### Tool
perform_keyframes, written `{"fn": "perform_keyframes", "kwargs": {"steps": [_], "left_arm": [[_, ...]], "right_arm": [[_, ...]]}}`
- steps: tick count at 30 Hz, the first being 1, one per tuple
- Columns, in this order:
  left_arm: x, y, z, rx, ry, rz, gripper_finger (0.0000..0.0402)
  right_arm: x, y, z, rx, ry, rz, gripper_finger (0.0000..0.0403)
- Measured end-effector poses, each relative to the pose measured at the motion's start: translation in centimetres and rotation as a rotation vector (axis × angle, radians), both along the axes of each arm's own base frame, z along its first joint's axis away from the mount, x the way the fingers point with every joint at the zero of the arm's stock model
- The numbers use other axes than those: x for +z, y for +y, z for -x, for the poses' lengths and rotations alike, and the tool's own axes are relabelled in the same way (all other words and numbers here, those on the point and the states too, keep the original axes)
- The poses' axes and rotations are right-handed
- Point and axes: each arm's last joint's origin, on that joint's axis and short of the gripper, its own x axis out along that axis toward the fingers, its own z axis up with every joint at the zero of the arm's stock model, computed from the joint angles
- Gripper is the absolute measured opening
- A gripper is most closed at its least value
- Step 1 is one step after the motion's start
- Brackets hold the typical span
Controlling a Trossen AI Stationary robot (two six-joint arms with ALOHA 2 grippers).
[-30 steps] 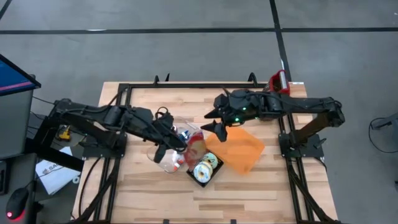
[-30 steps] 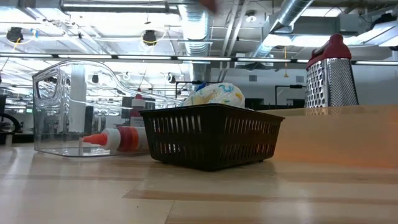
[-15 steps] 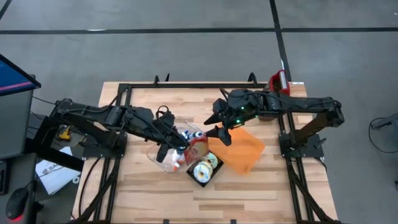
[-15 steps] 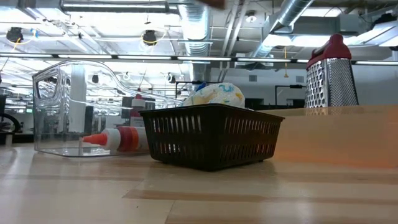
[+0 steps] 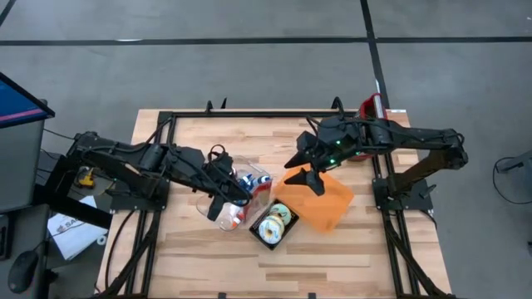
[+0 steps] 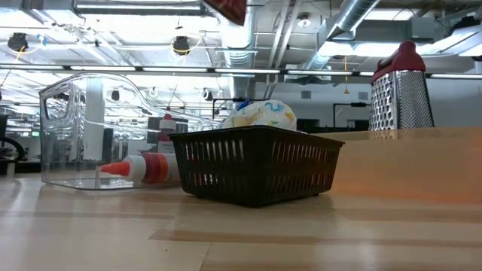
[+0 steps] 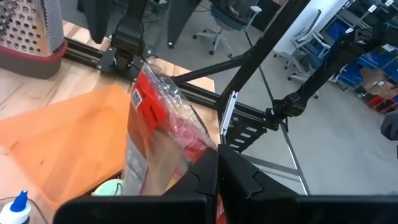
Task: Pick & Place Food Item
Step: Put the red popcorn bag into the orange bin
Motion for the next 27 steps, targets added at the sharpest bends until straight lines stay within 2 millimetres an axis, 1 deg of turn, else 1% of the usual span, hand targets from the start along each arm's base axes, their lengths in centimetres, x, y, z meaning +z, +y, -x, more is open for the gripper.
{"fn": "perform_keyframes", "kwargs": {"steps": [7, 11, 14, 16, 17, 20, 22, 24, 25, 27], "left_arm": [[0.0, 0.0, 0.0, -0.001, -0.002, 0.001, 0.0], [0.1, 0.0, 0.0, -0.002, -0.007, 0.002, 0.0], [0.1, 0.0, 0.0, -0.002, -0.01, 0.003, 0.0], [0.1, 0.0, 0.0, -0.002, -0.012, 0.003, 0.0], [0.1, 0.0, 0.0, -0.003, -0.013, 0.003, 0.0], [0.2, 0.0, -0.1, -0.003, -0.019, 0.005, 0.0], [0.2, 0.0, -0.1, -0.003, -0.022, 0.005, 0.0], [0.2, 0.0, -0.1, -0.004, -0.027, 0.004, 0.0], [0.3, 0.0, -0.1, -0.005, -0.03, 0.002, 0.0], [0.3, 0.0, -0.1, -0.003, -0.03, 0.001, 0.0]], "right_arm": [[-0.1, 0.1, -0.5, 0.028, -0.02, 0.0, 0.026], [-0.1, 0.0, -1.2, 0.04, -0.058, -0.001, 0.026], [-0.1, 0.0, -2.1, 0.082, -0.095, -0.029, 0.026], [-0.8, 0.0, -2.6, 0.086, -0.063, -0.033, 0.026], [-0.9, 0.0, -3.0, 0.089, -0.074, -0.034, 0.026], [-1.2, 0.1, -3.4, 0.109, -0.074, -0.046, 0.026], [-1.1, 0.2, -4.0, 0.12, -0.111, -0.051, 0.026], [-1.6, 0.5, -4.4, 0.143, -0.094, -0.062, 0.026], [-1.7, 0.5, -4.8, 0.149, -0.113, -0.064, 0.026], [-1.8, 0.7, -4.9, 0.166, -0.105, -0.074, 0.0259]]}}
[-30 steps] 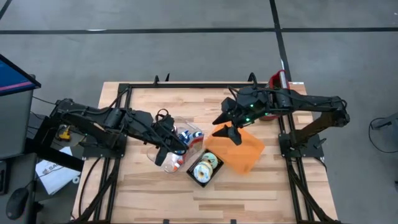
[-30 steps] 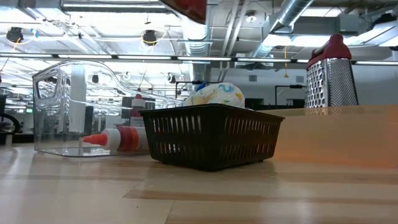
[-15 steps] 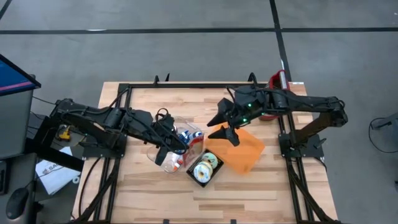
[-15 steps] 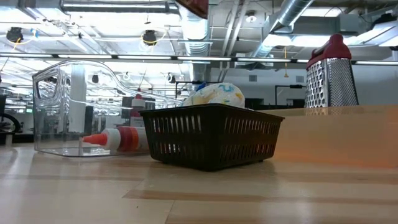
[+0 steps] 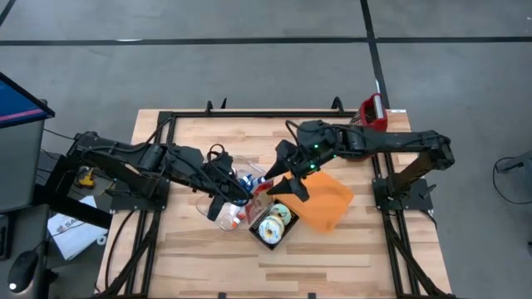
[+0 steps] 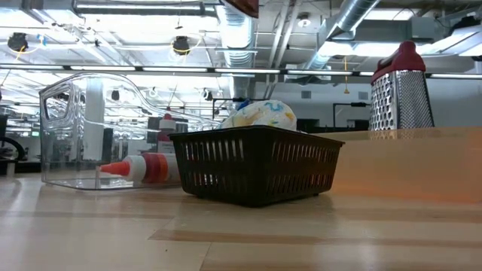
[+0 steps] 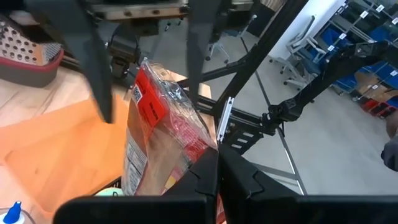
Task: Pick & Place Food Item
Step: Put the red popcorn bag into the orange bin
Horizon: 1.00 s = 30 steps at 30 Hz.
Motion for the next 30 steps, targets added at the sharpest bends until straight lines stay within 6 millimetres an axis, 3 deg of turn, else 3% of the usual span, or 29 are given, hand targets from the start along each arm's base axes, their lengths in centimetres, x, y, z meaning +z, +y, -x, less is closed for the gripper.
{"fn": "perform_keyframes", "kwargs": {"steps": [3, 5, 10, 11, 18, 24, 30], "left_arm": [[0.0, 0.0, 0.0, 0.001, 0.0, -0.002, 0.0], [0.0, 0.0, 0.0, 0.001, -0.001, -0.003, 0.0], [0.0, 0.0, 0.0, 0.004, -0.005, -0.023, 0.0], [0.0, 0.0, 0.0, 0.004, -0.005, -0.024, 0.0], [0.5, 0.0, 0.9, -0.052, -0.007, 0.012, 0.0012], [2.8, -0.4, 4.7, -0.15, -0.077, 0.091, 0.0079], [3.9, 0.1, 8.4, -0.007, -0.111, 0.045, 0.0144]], "right_arm": [[-0.2, 0.1, -0.5, 0.008, -0.003, -0.004, 0.0239], [-0.5, 0.1, -0.5, 0.016, 0.01, -0.014, 0.0203], [-0.2, 0.1, -0.5, 0.028, -0.01, -0.019, 0.0038], [-0.2, 0.2, -0.5, 0.031, -0.013, -0.016, 0.0021], [0.6, -0.2, 0.1, -0.008, -0.031, -0.027, 0.0003], [1.4, -1.9, 1.6, -0.095, -0.011, -0.017, 0.0001], [-1.6, -3.4, 4.4, -0.249, 0.4, 0.101, 0.0001]]}}
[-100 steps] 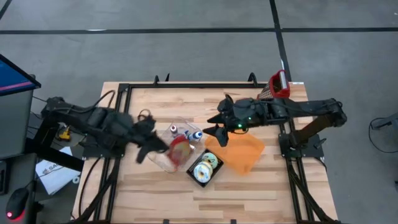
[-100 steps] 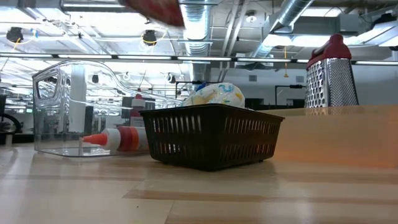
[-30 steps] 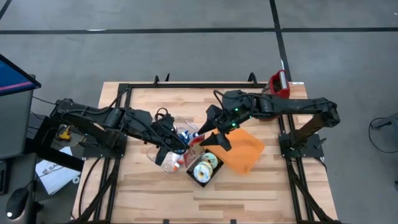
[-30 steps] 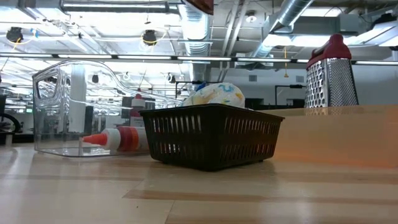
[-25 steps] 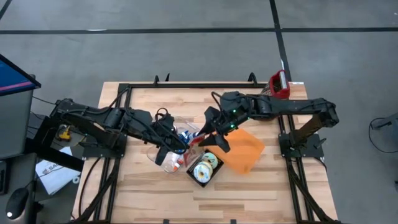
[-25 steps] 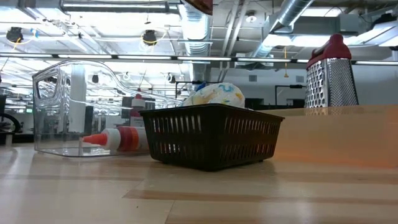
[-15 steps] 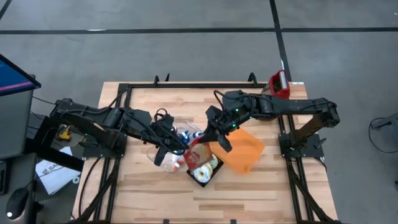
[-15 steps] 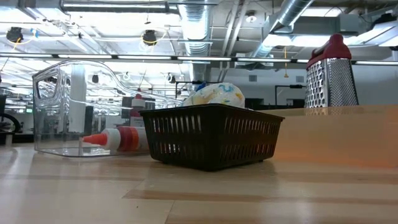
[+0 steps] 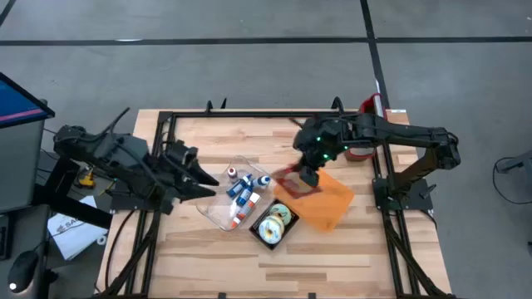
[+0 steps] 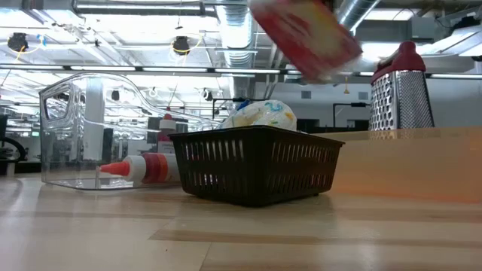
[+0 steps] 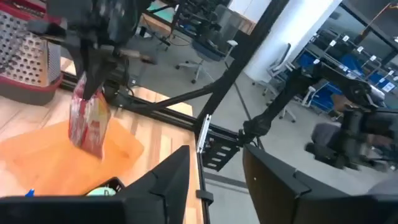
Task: Pick & Place Food Item
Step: Put the red popcorn bag into the orange bin, then adjust the bins
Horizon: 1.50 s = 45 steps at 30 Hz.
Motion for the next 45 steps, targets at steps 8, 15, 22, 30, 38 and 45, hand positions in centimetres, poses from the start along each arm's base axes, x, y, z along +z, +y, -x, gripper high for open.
{"fn": "perform_keyframes", "kwargs": {"steps": [8, 15, 22, 30, 38, 45], "left_arm": [[-0.7, -0.3, 0.7, 0.062, 0.048, -0.064, 0.0153], [-1.7, -1.0, -0.6, 0.051, 0.103, -0.085, 0.0143], [-1.8, -1.3, -0.7, 0.044, 0.106, -0.074, 0.0145], [-2.9, -0.9, -0.3, 0.108, 0.217, -0.126, 0.0153], [-4.8, -0.4, 0.0, 0.236, 0.375, -0.2, 0.0162], [-10.6, -0.7, -1.0, 0.305, 0.554, -0.189, 0.0135]], "right_arm": [[-5.1, 0.5, 1.8, -0.025, 0.32, -0.006, 0.0], [-11.2, 0.2, 2.3, -0.025, 0.464, -0.067, 0.0], [-14.8, -0.8, 2.3, -0.034, 0.426, -0.091, 0.0], [-14.9, -2.0, 1.8, -0.084, 0.345, -0.088, 0.0074], [-13.2, -3.0, 2.1, -0.177, 0.222, -0.101, 0.0159], [-9.9, -2.3, 2.8, -0.249, 0.016, -0.146, 0.0173]]}}
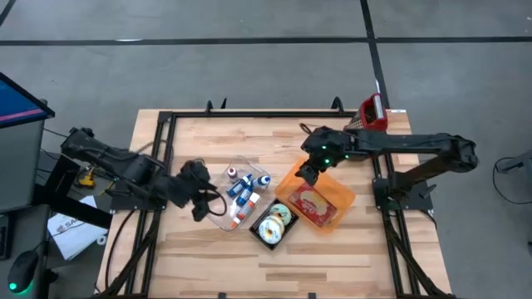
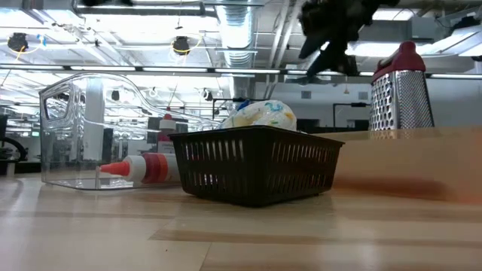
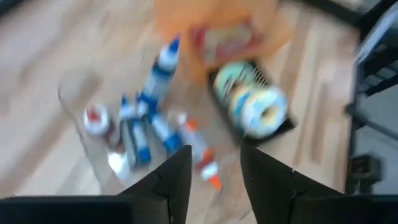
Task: Pick & Place Food Item
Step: Adjust the bins
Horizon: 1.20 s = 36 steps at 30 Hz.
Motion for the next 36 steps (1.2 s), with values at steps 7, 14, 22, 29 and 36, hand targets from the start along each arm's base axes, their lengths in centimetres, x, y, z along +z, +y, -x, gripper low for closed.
{"fn": "perform_keyframes", "kwargs": {"steps": [7, 14, 22, 29, 36], "left_arm": [[-5.7, -0.6, 0.2, 0.045, 0.105, 0.108, 0.008], [-6.1, -2.5, 1.5, 0.066, 0.055, 0.103, 0.0006], [-7.5, 3.1, 3.4, 0.688, 0.199, 0.03, 0.0001], [-11.9, 6.7, 2.8, 0.749, 0.31, 0.129, 0.0], [-15.3, 9.5, 2.3, 0.718, 0.292, 0.19, 0.0]], "right_arm": [[2.0, 2.9, 1.7, -0.032, -0.057, -0.004, 0.0148], [2.0, 8.2, 3.2, -0.01, 0.004, -0.048, 0.0111], [1.3, 11.1, 4.0, -0.164, 0.01, 0.042, 0.0072], [1.3, 11.7, 4.2, -0.183, -0.004, 0.044, 0.0057], [1.4, 12.6, 4.6, -0.195, -0.025, 0.046, 0.0054]]}}
